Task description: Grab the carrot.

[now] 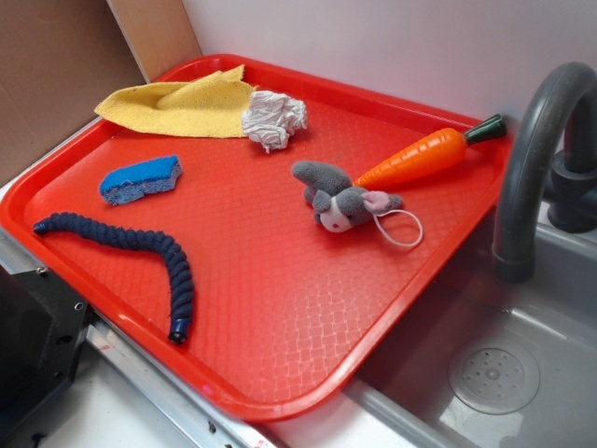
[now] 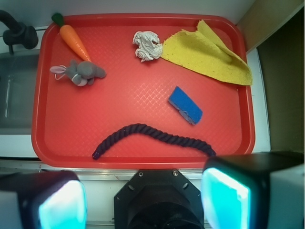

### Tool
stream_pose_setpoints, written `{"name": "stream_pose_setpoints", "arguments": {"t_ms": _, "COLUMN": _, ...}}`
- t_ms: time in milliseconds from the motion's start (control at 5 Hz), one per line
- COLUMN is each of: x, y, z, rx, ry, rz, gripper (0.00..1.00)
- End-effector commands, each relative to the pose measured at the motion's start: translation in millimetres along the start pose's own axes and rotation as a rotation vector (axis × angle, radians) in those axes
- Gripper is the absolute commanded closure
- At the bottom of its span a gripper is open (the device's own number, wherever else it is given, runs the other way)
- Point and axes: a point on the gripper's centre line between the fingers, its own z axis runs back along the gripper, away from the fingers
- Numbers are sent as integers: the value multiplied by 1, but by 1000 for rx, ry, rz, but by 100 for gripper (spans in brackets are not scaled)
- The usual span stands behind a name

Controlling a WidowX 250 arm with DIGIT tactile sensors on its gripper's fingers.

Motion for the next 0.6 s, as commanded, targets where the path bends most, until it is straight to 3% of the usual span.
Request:
{"name": "stream_pose_setpoints", "arguments": {"t_ms": 0, "x": 0, "y": 0, "z": 0, "rx": 0, "ry": 0, "rz": 0, "gripper": 0}}
{"name": "stream_pose_setpoints", "arguments": {"t_ms": 200, "x": 18, "y": -13, "z": -8, "rx": 14, "ry": -173, "rz": 1, "gripper": 0}}
{"name": "stream_pose_setpoints", "arguments": {"t_ms": 400, "x": 32, "y": -23, "z": -19, "rx": 1, "ry": -253, "rz": -33, "gripper": 0}}
